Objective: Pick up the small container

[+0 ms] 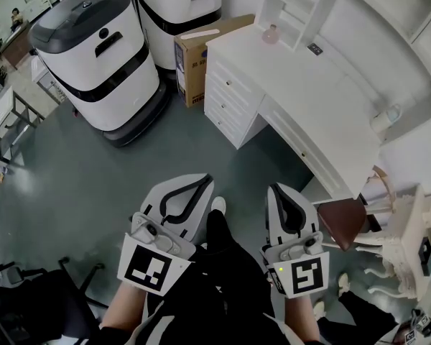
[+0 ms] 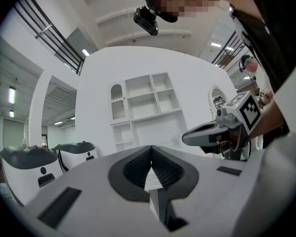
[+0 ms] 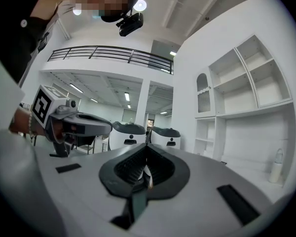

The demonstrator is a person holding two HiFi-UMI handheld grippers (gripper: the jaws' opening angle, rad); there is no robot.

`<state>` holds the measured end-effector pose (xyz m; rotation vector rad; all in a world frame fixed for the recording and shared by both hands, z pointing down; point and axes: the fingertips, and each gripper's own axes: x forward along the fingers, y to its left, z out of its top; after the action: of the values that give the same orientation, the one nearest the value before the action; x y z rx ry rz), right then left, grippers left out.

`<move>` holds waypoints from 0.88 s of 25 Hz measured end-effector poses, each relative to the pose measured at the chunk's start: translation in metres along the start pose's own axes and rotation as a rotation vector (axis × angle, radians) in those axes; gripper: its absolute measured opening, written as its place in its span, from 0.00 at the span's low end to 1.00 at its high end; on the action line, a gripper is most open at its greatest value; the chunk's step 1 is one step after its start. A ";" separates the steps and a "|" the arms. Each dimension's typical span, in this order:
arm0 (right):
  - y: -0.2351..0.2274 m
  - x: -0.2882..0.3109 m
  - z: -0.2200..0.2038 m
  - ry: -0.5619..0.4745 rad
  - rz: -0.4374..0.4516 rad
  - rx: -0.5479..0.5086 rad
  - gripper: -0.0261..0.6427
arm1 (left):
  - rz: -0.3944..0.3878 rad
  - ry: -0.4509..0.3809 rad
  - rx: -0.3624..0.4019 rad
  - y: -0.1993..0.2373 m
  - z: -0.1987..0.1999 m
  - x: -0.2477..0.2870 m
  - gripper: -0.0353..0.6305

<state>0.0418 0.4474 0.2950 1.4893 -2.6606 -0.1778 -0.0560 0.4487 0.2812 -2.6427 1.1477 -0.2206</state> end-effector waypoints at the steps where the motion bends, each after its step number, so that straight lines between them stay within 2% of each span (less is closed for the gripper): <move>1: -0.003 0.005 -0.001 -0.001 0.006 0.001 0.04 | 0.007 0.002 -0.003 0.004 -0.001 0.003 0.06; 11: -0.043 0.058 -0.007 0.006 0.046 0.010 0.04 | 0.039 0.012 -0.004 0.038 -0.007 0.055 0.06; 22: -0.095 0.136 -0.005 -0.009 0.119 0.011 0.04 | 0.112 0.043 -0.008 0.094 -0.013 0.117 0.06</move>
<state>0.0515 0.2819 0.2888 1.3307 -2.7511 -0.1616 -0.0452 0.2994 0.2709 -2.5825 1.3083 -0.2531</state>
